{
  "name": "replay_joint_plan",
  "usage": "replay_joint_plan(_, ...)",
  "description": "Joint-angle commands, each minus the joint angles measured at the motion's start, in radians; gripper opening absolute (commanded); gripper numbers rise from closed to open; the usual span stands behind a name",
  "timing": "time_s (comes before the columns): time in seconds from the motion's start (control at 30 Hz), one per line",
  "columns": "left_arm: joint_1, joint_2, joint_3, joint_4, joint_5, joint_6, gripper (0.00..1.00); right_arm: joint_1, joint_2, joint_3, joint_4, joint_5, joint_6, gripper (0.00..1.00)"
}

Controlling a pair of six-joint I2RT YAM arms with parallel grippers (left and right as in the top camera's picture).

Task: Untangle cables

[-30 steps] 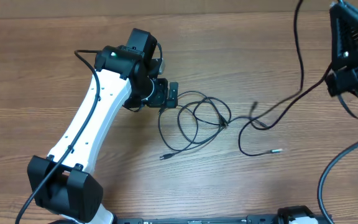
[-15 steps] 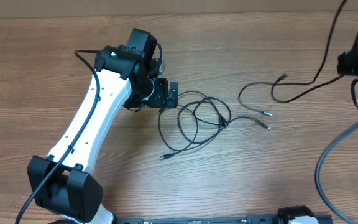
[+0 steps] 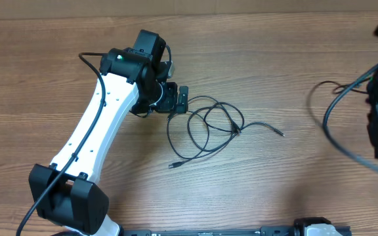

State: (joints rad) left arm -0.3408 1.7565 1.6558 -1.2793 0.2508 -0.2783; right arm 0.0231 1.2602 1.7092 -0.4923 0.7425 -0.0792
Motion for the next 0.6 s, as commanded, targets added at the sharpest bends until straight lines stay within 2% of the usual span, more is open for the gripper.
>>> replay_joint_plan(0.0, -0.006, -0.004, 0.003, 0.001, 0.008, 0.016, 1.0, -0.099, 0.013, 0.016, 0.016, 0.083, -0.053, 0.04)
replay_joint_plan(0.2, -0.006, -0.004, 0.003, 0.001, 0.008, 0.016, 1.0, -0.336, 0.051, 0.015, 0.016, 0.076, -0.053, 0.04)
replay_joint_plan(0.57, -0.006, -0.004, 0.003, 0.001, 0.008, 0.016, 1.0, -0.79, 0.14, 0.013, 0.012, -0.124, 0.055, 0.04)
